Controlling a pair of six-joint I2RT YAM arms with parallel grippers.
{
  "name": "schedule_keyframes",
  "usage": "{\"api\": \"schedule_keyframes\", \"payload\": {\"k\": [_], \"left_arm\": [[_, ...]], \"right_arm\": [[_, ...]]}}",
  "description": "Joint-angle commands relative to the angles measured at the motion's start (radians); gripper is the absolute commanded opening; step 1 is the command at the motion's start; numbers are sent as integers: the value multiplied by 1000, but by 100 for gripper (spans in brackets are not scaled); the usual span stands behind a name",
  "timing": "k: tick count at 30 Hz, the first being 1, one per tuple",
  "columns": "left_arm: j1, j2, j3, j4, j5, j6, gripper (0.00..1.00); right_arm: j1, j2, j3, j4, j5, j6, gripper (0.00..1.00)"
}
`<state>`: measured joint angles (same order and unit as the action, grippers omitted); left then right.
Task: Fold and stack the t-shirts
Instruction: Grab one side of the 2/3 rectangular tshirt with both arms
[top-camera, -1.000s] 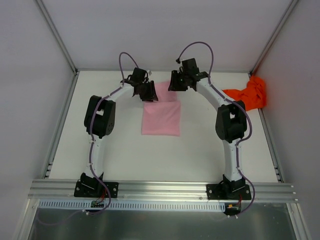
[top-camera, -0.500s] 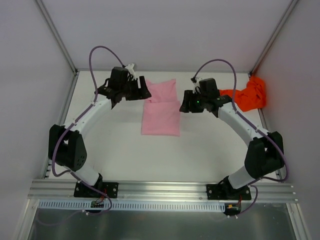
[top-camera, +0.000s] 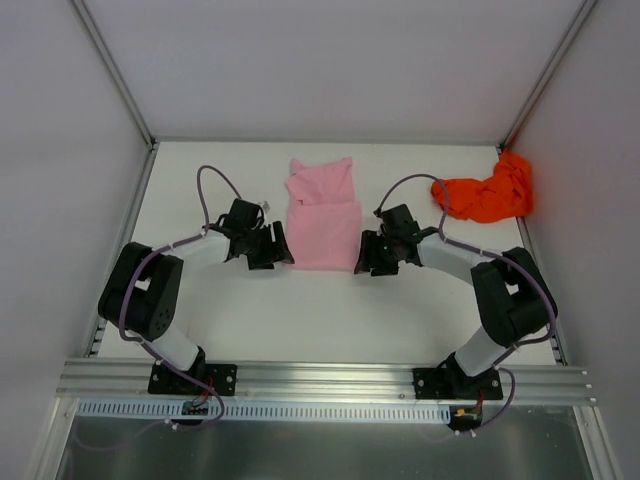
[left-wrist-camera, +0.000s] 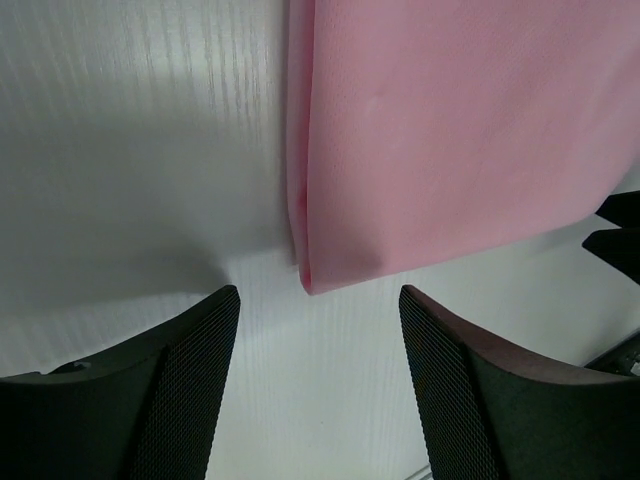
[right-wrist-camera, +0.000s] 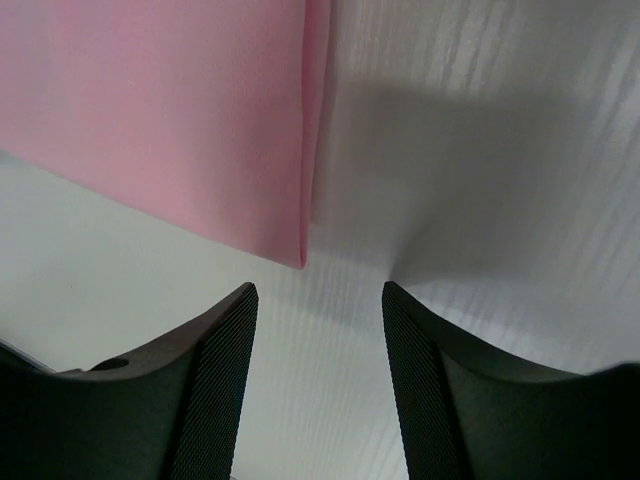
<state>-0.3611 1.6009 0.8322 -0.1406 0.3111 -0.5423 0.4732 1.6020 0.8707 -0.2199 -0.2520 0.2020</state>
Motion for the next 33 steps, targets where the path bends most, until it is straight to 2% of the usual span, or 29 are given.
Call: {"api": "schedule_keyframes", "payload": {"k": [1, 10, 12, 16, 20, 28, 33], "left_arm": [[-13, 37, 4, 104, 31, -33, 64], [-13, 123, 10, 165, 37, -50, 58], [-13, 137, 19, 164, 43, -47, 52], [-13, 146, 22, 154, 57, -53, 43], [-15, 110, -7, 145, 51, -53, 43], [-15, 64, -41, 88, 8, -35, 52], [-16, 53, -64, 95, 5, -42, 52]], "right_arm": [[21, 53, 28, 92, -7, 50, 56], [24, 141, 60, 123, 23, 60, 55], [24, 151, 70, 128, 30, 63, 54], [24, 170, 80, 126, 30, 74, 44], [25, 164, 62, 131, 23, 89, 40], [38, 134, -9, 148, 31, 112, 52], [44, 119, -33, 140, 45, 112, 52]]}}
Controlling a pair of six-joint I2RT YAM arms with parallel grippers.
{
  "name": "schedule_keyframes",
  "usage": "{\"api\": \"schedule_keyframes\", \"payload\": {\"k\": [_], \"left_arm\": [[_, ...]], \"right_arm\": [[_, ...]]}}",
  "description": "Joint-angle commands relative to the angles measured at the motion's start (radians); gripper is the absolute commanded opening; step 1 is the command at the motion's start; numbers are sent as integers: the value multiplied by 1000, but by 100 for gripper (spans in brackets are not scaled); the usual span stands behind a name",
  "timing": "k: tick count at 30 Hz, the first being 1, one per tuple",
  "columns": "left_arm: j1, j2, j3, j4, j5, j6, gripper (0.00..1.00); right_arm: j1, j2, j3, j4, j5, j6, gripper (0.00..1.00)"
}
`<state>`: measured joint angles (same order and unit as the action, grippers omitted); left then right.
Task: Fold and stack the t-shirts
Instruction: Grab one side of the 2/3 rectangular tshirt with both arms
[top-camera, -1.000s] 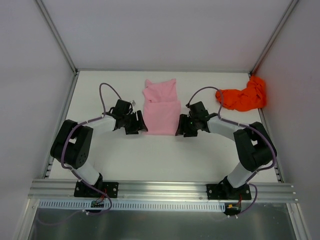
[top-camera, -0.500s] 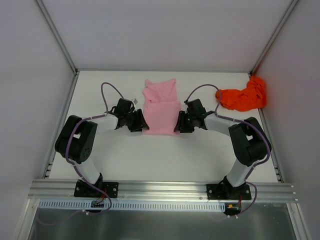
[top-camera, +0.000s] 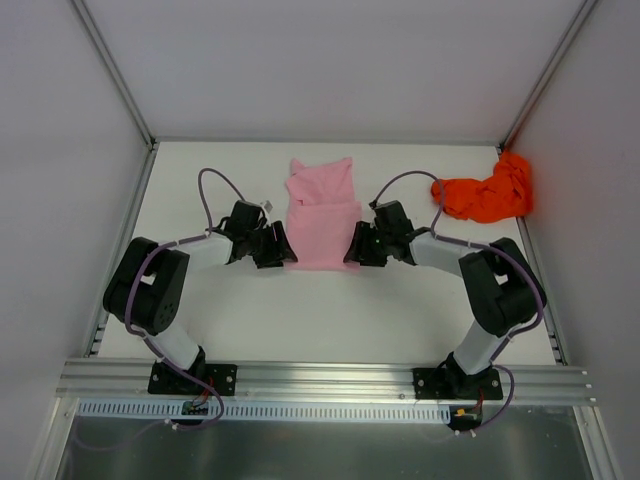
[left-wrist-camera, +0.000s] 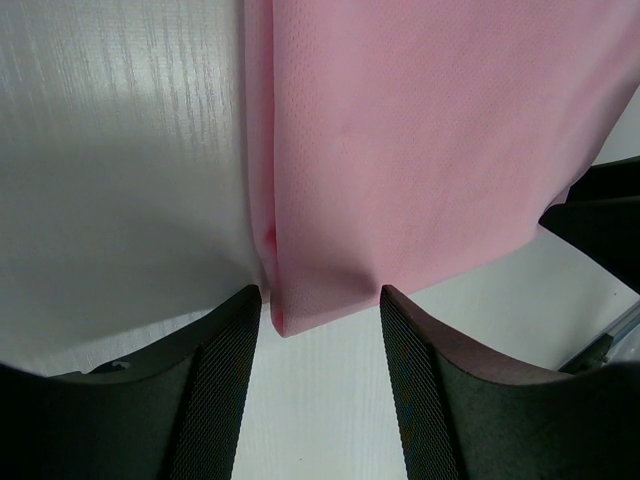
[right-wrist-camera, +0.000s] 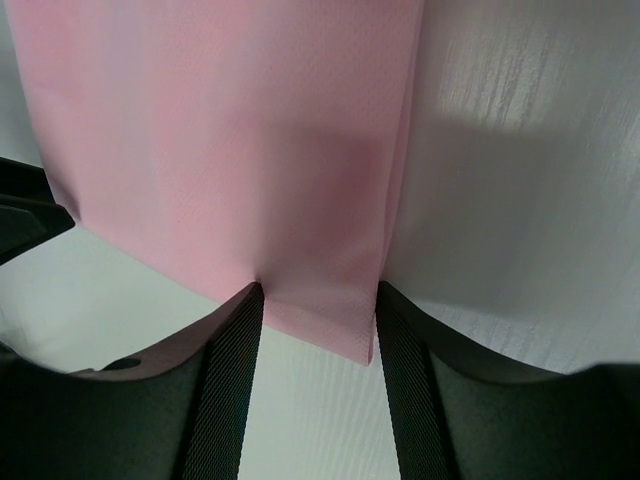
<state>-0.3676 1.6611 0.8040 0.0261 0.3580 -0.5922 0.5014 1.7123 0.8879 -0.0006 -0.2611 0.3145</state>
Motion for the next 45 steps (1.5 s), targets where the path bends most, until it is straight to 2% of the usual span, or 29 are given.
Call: {"api": "schedule_keyframes", "payload": {"k": [1, 12, 16, 21, 22, 24, 25, 27, 28, 29, 30, 31, 36, 45], "left_arm": [[-10, -8, -35, -75, -42, 8, 52], [-28, -35, -58, -83, -67, 6, 52], [-33, -24, -54, -77, -74, 3, 51], [-42, -3, -37, -75, -74, 3, 34], [-47, -3, -37, -75, -79, 2, 28], [-50, -1, -37, -75, -85, 2, 24], [-51, 3, -38, -74, -86, 2, 19], [-54, 6, -39, -72, -83, 2, 12], [-56, 6, -39, -72, -82, 2, 4], [-59, 5, -39, -74, -86, 3, 0], [-62, 3, -39, -74, -88, 3, 0], [-63, 2, -39, -77, -90, 3, 0], [-74, -17, -54, -94, -105, 5, 0], [-114, -161, -180, -110, -145, -29, 0]], "right_arm": [[17, 10, -50, -85, 53, -2, 52], [32, -62, -132, -185, 137, -15, 53], [32, -66, -135, -173, 137, -17, 52], [32, -23, -96, -164, 128, -17, 46], [32, -16, -92, -164, 128, -20, 42], [32, -13, -89, -159, 132, -23, 37], [32, -11, -89, -157, 134, -25, 34], [32, -6, -89, -153, 132, -28, 24], [32, -5, -90, -148, 128, -28, 16], [32, -5, -95, -138, 122, -23, 13], [32, -6, -98, -131, 122, -22, 9], [32, -6, -101, -128, 120, -22, 1], [35, -26, -139, -116, 112, -11, 1], [61, -210, -325, -118, 126, 12, 1]]}}
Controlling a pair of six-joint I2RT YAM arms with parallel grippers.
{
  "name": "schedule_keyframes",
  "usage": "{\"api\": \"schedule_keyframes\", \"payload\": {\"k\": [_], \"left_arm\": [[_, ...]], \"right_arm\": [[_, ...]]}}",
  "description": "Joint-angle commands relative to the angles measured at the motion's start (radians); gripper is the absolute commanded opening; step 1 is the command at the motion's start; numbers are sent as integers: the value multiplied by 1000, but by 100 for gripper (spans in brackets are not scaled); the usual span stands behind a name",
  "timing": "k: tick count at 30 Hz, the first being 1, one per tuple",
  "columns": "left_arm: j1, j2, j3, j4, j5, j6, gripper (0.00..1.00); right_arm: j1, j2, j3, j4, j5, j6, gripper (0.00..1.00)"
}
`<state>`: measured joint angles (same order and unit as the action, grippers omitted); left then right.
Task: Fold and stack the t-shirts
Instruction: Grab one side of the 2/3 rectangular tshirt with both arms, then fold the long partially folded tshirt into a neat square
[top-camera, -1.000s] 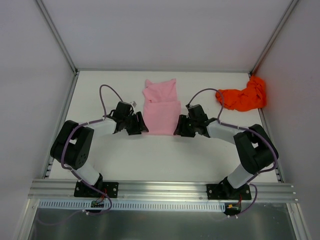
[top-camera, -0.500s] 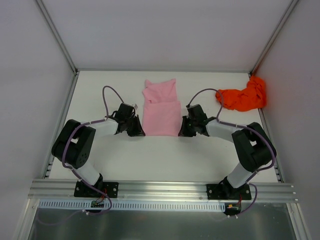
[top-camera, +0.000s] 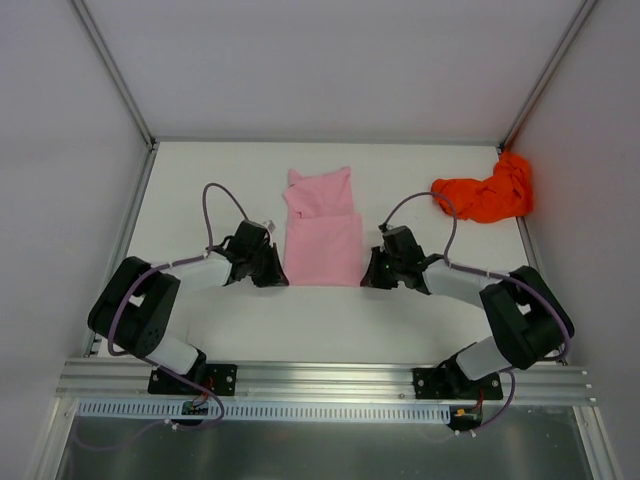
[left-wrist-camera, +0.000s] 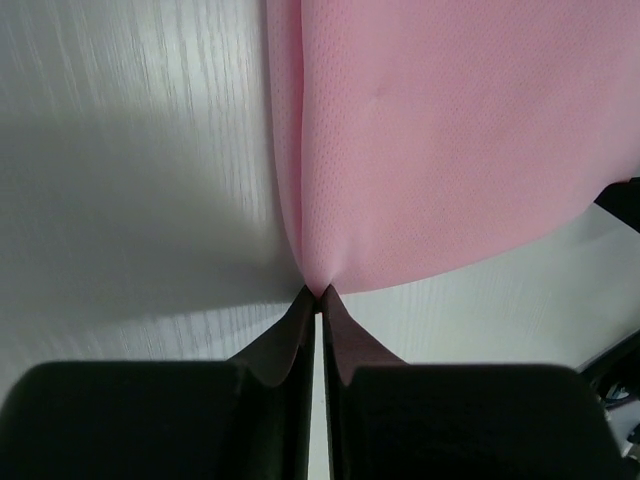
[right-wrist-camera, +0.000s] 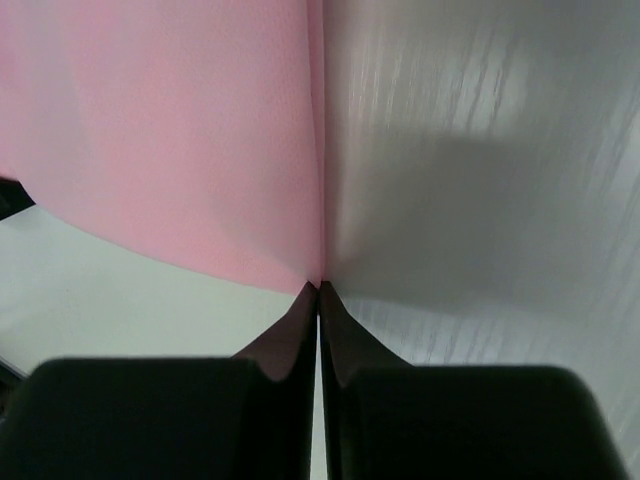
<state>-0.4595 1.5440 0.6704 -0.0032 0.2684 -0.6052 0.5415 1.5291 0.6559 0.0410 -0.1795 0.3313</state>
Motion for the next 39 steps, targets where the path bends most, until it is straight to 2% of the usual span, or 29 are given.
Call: {"api": "schedule_keyframes", "payload": {"k": [1, 8, 12, 15, 19, 25, 29, 34, 39], "left_arm": [[-40, -73, -63, -89, -73, -24, 0], [-168, -269, -133, -184, -159, -120, 0], [-192, -494, -160, -291, -221, -188, 0], [-192, -590, -131, -371, -259, -174, 0], [-192, -601, -45, -431, -297, -139, 0], [-191, -585, 67, -425, -414, -130, 0], [-189, -539, 142, -405, -511, -76, 0], [-163, -375, 279, -328, -544, -24, 0], [-71, -213, 392, -264, -543, 5, 0]], "right_arm": [[37, -44, -104, -165, 55, -2, 1], [139, -222, -137, -274, 115, 52, 1], [166, -399, -141, -368, 153, 78, 1], [166, -521, -122, -437, 173, 86, 1], [166, -575, -50, -496, 227, 68, 1], [163, -482, 140, -492, 279, -11, 1], [130, -330, 270, -455, 261, -96, 1], [48, -205, 433, -420, 227, -153, 1], [-37, -68, 550, -397, 169, -210, 1]]}}
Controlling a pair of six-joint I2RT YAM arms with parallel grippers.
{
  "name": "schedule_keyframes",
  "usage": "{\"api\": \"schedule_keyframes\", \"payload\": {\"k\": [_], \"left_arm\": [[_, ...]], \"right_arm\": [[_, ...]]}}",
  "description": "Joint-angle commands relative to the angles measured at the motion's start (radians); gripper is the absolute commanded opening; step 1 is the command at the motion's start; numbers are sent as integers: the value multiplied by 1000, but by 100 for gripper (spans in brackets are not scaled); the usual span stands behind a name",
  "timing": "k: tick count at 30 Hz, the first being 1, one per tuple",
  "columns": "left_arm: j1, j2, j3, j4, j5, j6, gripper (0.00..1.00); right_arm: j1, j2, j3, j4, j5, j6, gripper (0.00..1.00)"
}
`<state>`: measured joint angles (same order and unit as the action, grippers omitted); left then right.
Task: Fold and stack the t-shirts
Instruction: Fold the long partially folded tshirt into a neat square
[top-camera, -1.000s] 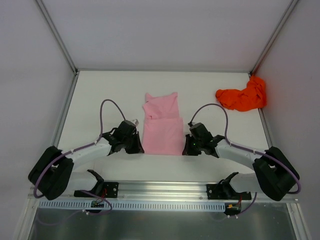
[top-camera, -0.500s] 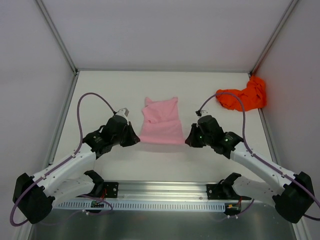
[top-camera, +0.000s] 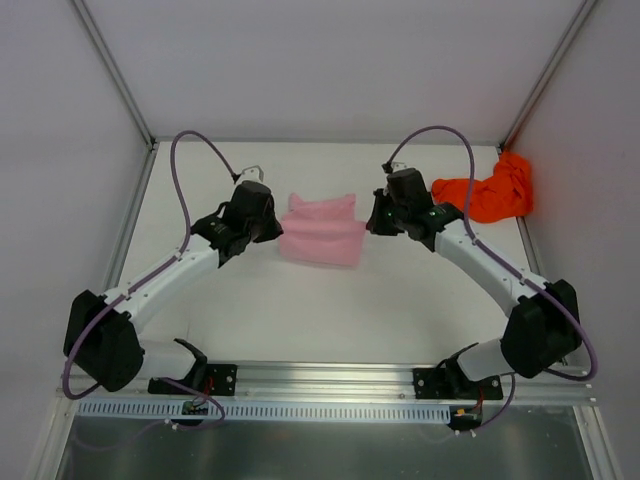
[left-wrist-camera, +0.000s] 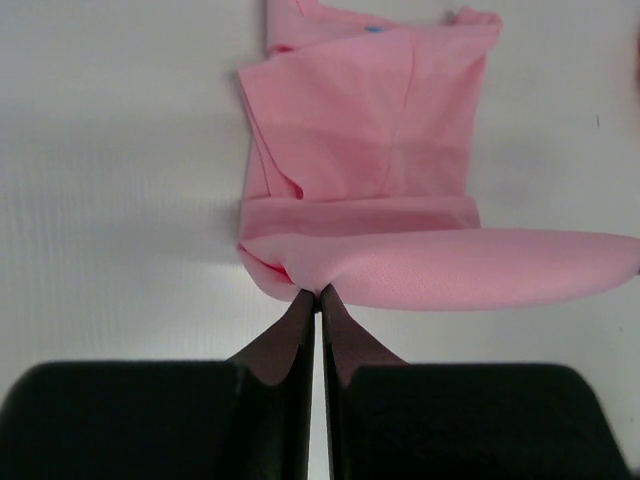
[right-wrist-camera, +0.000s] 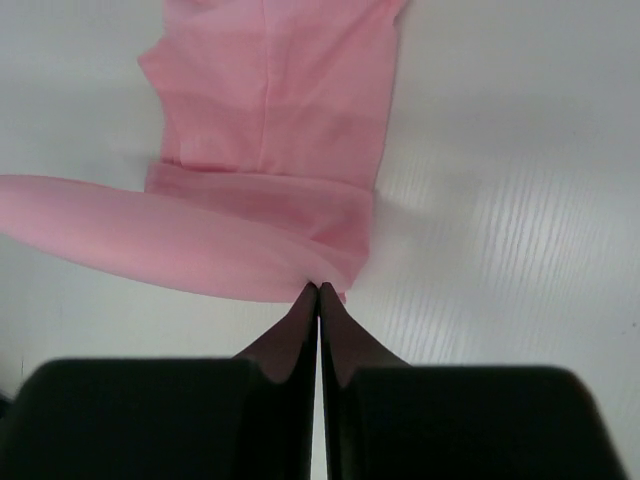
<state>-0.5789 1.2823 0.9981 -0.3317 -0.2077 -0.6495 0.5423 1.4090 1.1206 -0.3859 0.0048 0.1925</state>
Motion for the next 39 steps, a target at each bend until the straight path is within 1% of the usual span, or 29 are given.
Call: {"api": "schedule_keyframes", "payload": {"k": [1, 6, 11, 15, 19, 21, 22, 23, 25, 27, 29, 31, 32, 33, 35, 36, 38, 39], "left_arm": [[60, 69, 82, 88, -64, 66, 0], [132, 239, 229, 115, -7, 100, 0], [165, 409, 371, 125, 22, 116, 0], [195, 515, 453, 111, 54, 108, 0], [209, 594, 507, 109, 94, 114, 0], [209, 637, 536, 105, 106, 119, 4], [211, 662, 554, 102, 106, 123, 9], [211, 675, 563, 100, 106, 125, 9], [214, 704, 586, 94, 116, 131, 16], [221, 713, 593, 100, 128, 140, 31], [225, 715, 596, 114, 154, 154, 60], [226, 712, 616, 102, 169, 174, 79], [226, 709, 625, 92, 182, 182, 99], [226, 703, 634, 82, 185, 194, 99], [226, 671, 629, 63, 194, 200, 99], [226, 640, 610, 57, 198, 198, 99], [226, 603, 574, 71, 208, 195, 99], [226, 565, 535, 75, 258, 188, 99]], "right_arm": [[-44, 76, 128, 35, -34, -76, 1], [-84, 212, 249, 55, -81, -87, 1], [-122, 372, 381, 45, -111, -94, 1], [-142, 491, 517, 6, -140, -102, 1], [-146, 574, 582, -14, -135, -103, 1], [-150, 600, 590, -15, -129, -100, 1], [-156, 607, 590, -13, -129, -97, 1], [-160, 620, 591, -16, -131, -91, 1], [-169, 631, 602, -22, -132, -90, 2], [-176, 645, 622, -44, -141, -94, 12], [-177, 645, 630, -50, -163, -102, 21], [-176, 630, 639, -53, -163, -116, 37], [-177, 624, 651, -76, -166, -125, 47], [-176, 613, 665, -90, -169, -149, 67], [-177, 602, 705, -140, -192, -171, 85], [-176, 582, 708, -148, -200, -180, 89], [-177, 549, 677, -150, -238, -179, 89], [-174, 532, 658, -143, -249, -173, 88]]}}
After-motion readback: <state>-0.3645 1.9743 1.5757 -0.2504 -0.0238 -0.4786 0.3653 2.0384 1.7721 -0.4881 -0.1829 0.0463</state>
